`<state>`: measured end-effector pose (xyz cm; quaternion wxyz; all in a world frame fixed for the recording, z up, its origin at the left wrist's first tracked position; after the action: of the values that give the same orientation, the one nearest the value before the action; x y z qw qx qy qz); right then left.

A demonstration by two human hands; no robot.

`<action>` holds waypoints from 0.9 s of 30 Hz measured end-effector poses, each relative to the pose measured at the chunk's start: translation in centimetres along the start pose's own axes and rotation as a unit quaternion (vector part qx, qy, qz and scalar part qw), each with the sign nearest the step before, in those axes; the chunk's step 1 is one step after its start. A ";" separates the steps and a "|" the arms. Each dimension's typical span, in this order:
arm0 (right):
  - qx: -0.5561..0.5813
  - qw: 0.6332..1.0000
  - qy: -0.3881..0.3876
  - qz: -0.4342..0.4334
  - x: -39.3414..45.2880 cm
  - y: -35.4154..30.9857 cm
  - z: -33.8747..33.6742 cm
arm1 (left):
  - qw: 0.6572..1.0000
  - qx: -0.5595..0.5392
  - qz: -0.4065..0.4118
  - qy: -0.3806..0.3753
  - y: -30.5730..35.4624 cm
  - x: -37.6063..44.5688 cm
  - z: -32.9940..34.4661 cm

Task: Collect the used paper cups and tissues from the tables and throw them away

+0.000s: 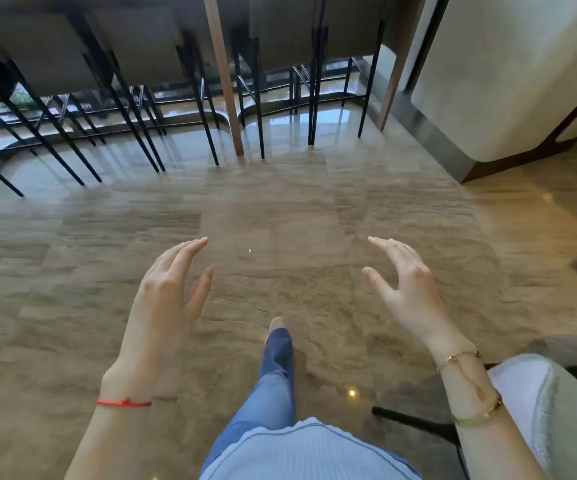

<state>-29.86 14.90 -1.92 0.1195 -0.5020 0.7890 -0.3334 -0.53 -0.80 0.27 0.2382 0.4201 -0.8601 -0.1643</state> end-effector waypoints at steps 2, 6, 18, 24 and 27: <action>0.014 1.000 0.009 0.006 3.6 0.7 0.4 | 1.000 -0.010 -0.008 -0.002 -0.8 3.5 1.1; 0.007 1.000 -0.005 0.012 12.7 1.5 1.0 | 1.000 -0.015 -0.012 -0.010 -1.9 12.6 3.3; 0.014 0.998 0.036 0.052 38.2 7.0 -0.4 | 0.996 -0.009 0.070 -0.052 -1.5 43.6 10.5; 0.026 0.996 0.042 0.072 50.4 13.7 -0.8 | 0.993 -0.019 0.089 -0.071 -0.2 57.4 17.8; 0.015 0.997 0.042 0.068 58.0 16.8 -2.4 | 0.993 -0.018 0.087 -0.074 1.5 64.6 20.9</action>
<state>-70.18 -30.06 -2.45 0.1161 -0.4311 0.8206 -0.3567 -47.40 -49.92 1.19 0.1945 0.3261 -0.9056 -0.1891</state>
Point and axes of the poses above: each hand's wrist, its own x-axis towards the middle knuckle, its own z-axis out of the palm, y = z × x, the point moved 1 cm from there along x, towards the middle knuckle, and after that the axes turned 4 degrees about x, right-handed, at the moved point
